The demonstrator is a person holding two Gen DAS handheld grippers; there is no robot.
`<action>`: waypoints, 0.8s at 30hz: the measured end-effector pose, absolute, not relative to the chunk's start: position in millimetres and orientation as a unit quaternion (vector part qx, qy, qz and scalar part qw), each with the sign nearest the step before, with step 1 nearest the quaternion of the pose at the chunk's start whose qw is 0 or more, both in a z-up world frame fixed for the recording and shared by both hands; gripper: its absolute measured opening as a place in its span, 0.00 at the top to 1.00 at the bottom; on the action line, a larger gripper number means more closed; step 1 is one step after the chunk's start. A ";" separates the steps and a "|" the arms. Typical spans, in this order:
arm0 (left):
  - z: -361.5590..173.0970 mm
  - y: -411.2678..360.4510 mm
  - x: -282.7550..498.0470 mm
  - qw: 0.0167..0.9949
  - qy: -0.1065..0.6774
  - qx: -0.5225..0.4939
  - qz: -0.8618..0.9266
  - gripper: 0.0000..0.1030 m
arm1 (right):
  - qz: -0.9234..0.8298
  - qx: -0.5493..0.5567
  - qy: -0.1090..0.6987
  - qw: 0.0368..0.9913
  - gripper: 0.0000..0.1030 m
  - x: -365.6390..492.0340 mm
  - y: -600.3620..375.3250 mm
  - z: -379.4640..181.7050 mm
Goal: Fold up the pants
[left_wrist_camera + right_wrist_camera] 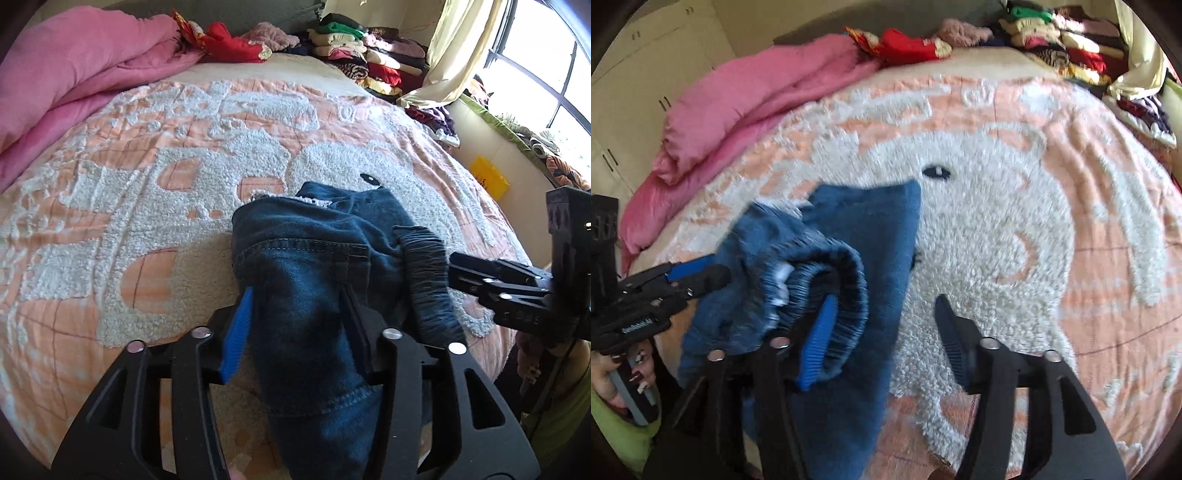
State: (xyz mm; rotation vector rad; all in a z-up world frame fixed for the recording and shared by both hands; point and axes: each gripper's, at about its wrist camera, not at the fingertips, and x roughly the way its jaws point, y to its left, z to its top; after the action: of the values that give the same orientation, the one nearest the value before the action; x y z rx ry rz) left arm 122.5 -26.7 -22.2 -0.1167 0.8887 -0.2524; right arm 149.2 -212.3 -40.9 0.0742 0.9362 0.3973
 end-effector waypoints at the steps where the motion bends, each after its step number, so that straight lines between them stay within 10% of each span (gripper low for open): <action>1: -18.7 -26.3 119.7 0.895 0.425 -0.055 -0.121 0.53 | 0.191 0.034 0.437 0.878 0.27 143.7 -213.4 -33.8; 9: 14.7 -21.9 81.4 0.915 0.387 -0.042 -0.110 0.10 | 0.195 0.006 0.362 0.912 0.05 92.8 -218.4 16.2; 24: 31.4 -23.9 24.4 0.923 0.371 -0.040 -0.097 0.09 | 0.180 -0.013 0.319 0.930 0.04 31.7 -215.2 39.7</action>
State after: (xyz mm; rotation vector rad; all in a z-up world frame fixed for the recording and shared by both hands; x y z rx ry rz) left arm 24.4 -23.9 31.4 -0.0829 0.7622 -0.1998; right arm 31.7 -215.2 39.7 -0.0261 0.6538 0.3686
